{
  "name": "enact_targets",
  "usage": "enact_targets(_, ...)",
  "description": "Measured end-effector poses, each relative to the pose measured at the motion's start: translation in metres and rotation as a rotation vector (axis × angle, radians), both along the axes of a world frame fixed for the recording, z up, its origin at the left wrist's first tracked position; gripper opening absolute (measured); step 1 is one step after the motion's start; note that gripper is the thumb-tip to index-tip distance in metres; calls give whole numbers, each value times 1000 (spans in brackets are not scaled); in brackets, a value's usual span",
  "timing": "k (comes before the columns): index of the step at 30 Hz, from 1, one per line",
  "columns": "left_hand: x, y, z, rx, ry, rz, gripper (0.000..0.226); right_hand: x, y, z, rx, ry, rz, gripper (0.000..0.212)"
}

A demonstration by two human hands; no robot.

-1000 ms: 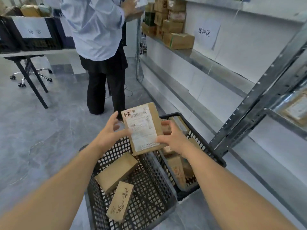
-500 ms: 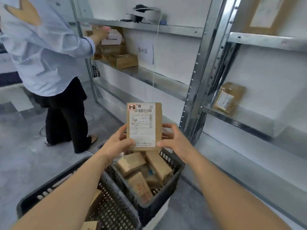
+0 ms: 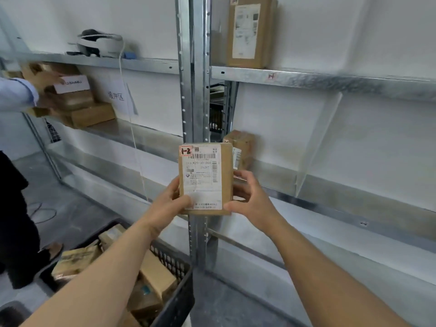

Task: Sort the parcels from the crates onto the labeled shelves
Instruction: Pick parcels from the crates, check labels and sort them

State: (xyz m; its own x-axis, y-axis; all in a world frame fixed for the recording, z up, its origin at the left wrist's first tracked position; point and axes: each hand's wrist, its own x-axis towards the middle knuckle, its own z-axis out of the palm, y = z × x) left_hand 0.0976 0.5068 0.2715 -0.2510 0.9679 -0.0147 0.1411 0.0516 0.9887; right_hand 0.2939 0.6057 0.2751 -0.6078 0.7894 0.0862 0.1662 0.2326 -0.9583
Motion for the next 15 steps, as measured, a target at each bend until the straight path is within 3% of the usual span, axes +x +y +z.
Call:
enact_targets(5,44,62,11,37,28,-65,52,51,42,17,92,-26,-98,77)
enact_targets(15,107,133,56,136,160,-265,49,133,77,52,192,15,-325,73)
